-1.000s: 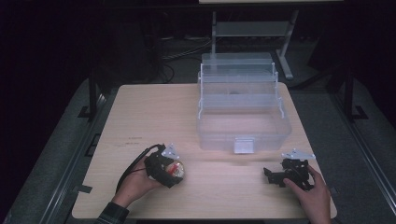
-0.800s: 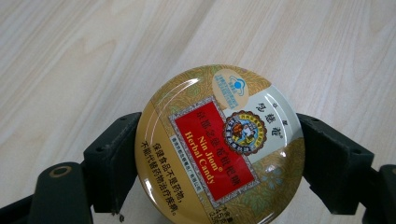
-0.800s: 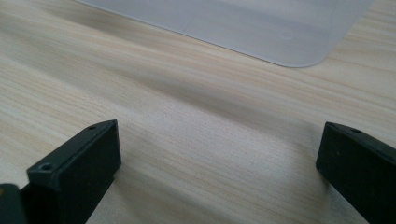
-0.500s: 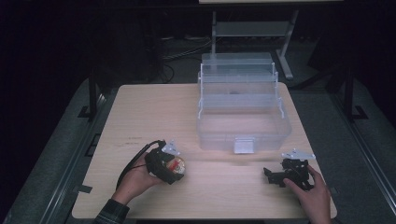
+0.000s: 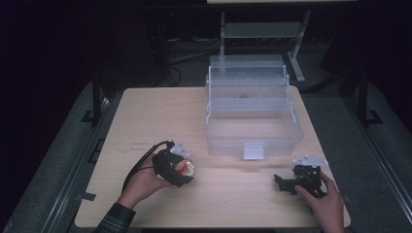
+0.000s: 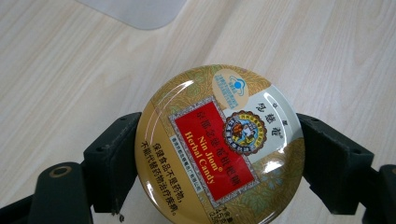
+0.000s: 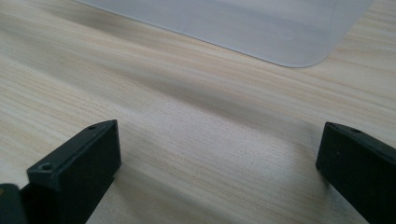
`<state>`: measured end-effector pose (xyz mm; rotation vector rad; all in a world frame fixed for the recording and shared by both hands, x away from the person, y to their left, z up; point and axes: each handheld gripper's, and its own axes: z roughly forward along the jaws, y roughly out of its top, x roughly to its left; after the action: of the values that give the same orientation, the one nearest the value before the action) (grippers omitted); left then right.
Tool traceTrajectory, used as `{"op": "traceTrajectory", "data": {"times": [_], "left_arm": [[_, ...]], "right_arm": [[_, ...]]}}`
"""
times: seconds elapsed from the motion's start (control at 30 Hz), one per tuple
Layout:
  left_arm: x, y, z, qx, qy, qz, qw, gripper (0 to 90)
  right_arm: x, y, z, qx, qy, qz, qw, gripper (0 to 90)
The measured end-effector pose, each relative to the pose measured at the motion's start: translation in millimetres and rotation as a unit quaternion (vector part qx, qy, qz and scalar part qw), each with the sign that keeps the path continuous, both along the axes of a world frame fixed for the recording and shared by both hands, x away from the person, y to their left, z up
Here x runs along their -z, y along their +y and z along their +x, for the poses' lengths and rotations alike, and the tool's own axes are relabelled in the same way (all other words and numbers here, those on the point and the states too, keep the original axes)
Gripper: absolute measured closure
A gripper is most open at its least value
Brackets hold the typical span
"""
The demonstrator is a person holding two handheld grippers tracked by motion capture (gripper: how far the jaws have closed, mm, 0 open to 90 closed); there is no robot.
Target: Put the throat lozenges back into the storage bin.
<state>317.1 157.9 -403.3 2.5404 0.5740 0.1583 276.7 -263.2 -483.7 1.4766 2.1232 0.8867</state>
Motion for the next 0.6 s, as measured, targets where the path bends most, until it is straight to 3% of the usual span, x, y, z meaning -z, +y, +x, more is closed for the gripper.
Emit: {"op": "traceTrajectory", "data": {"times": [0.6], "left_arm": [[-15.3,-11.6,8.8,0.014,-0.005,0.002,0.9999,19.5]], "right_arm": [[-0.1,0.0,0.0,0.0,0.0,0.0,1.0,0.0]]}}
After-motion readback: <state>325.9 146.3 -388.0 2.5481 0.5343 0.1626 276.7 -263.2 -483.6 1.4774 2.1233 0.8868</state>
